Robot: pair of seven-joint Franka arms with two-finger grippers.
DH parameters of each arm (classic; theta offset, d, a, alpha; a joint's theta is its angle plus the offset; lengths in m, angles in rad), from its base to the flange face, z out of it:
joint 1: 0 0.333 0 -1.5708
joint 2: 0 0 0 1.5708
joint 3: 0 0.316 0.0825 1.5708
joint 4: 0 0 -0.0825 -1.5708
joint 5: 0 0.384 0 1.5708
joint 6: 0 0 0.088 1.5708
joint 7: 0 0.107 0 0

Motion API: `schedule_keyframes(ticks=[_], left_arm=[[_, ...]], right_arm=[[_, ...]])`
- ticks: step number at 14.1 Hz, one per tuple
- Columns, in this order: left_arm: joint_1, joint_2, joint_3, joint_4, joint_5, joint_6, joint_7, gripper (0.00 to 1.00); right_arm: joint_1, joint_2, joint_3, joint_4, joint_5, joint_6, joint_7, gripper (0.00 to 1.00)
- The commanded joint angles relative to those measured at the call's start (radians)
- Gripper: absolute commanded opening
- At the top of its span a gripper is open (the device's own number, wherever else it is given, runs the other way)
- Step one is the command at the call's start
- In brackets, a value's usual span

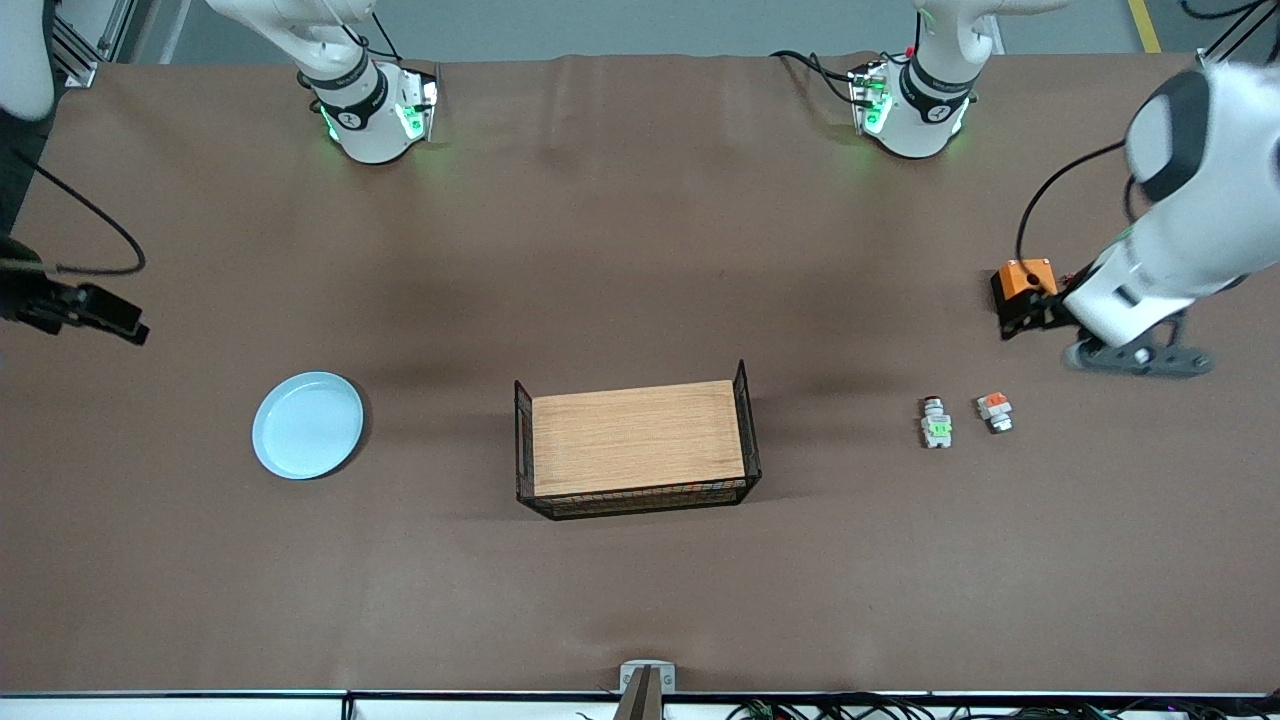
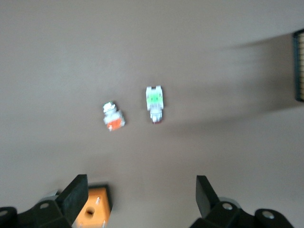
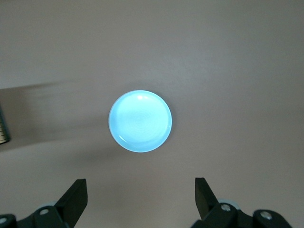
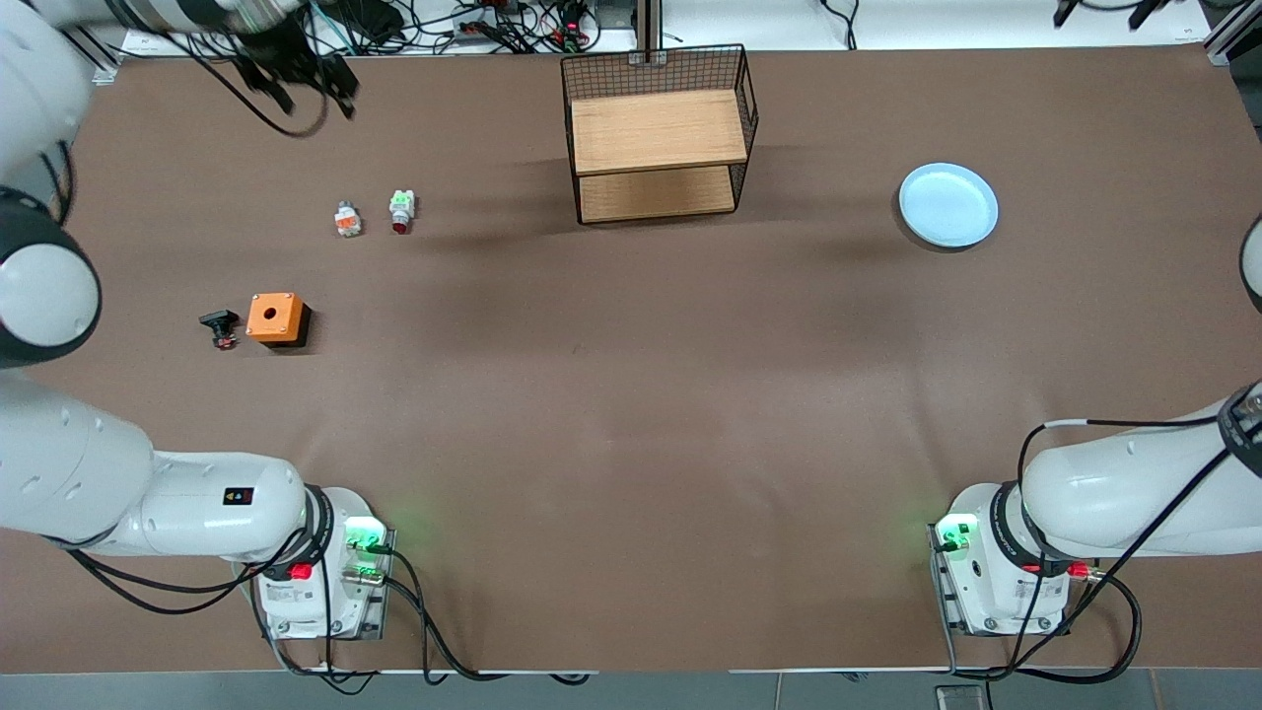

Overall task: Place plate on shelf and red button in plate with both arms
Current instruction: 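Reach the right gripper to the plate while the left gripper reaches the green switch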

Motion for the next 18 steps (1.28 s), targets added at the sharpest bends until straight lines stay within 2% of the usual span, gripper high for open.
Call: schedule_keyframes(ticks=[1,4,7,12,18], left_arm=[[-0.003,0.097,-0.003,-0.046,-0.009,0.148,-0.002,1.0],[-0.019,0.231,-0.003,-0.049,-0.008,0.308,-0.01,1.0],[-0.02,0.309,-0.003,-0.043,0.002,0.368,-0.01,1.0],[-0.022,0.433,-0.001,0.017,0.003,0.408,0.003,1.0],[-0.019,0.499,0.0,0.062,0.003,0.41,-0.007,1.0]], right_arm=[[-0.043,0.016,0.011,-0.137,-0.008,0.144,-0.006,1.0],[-0.061,0.048,0.011,-0.336,-0.008,0.427,-0.005,1.0],[-0.086,0.155,0.011,-0.382,-0.008,0.583,-0.006,1.0],[-0.106,0.315,0.011,-0.381,-0.008,0.706,-0.037,1.0],[-0.122,0.408,0.013,-0.381,-0.006,0.769,-0.168,0.98]])
